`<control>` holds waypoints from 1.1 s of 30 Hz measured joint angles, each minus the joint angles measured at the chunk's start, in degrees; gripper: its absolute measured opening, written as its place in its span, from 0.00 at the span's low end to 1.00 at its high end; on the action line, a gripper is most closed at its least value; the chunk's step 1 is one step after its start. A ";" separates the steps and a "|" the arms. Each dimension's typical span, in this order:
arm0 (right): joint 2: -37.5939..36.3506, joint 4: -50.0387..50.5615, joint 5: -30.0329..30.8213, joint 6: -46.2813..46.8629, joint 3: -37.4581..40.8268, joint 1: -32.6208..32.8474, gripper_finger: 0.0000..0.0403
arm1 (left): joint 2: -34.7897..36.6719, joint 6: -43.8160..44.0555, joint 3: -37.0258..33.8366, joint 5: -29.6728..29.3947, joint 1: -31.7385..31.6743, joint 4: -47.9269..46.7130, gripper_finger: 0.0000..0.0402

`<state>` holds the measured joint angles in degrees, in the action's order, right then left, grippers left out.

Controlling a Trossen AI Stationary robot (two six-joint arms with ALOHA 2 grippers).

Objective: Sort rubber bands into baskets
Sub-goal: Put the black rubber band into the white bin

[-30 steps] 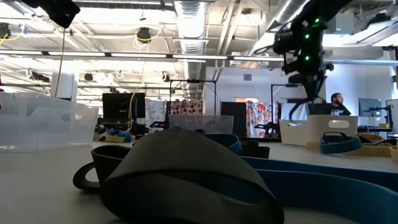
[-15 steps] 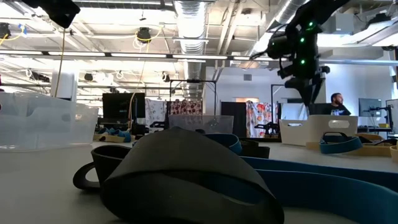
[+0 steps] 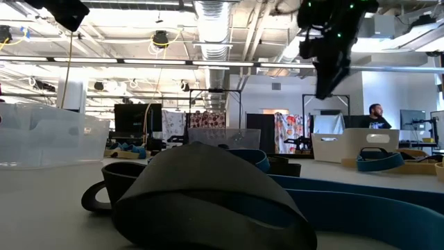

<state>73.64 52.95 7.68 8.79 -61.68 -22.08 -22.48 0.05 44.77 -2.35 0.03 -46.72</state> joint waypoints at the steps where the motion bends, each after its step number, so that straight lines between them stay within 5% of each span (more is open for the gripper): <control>1: 0.20 -2.45 -0.90 0.40 1.11 2.72 0.53 | 0.00 0.00 0.00 0.00 -0.01 0.00 0.00; 8: 4.86 -16.88 -1.17 4.31 6.73 20.03 0.52 | 0.00 0.00 0.02 0.00 -0.02 0.00 0.00; 15: 12.58 -23.77 1.35 7.57 7.39 30.44 0.52 | 0.00 0.00 0.02 0.00 0.00 0.00 0.00; 33: 26.25 -35.70 8.62 10.26 7.42 35.38 0.52 | 0.01 0.00 0.01 0.00 -0.02 -0.07 0.00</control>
<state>99.89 17.25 16.30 19.05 -54.26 13.30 -22.47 0.05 44.78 -2.35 0.01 -46.79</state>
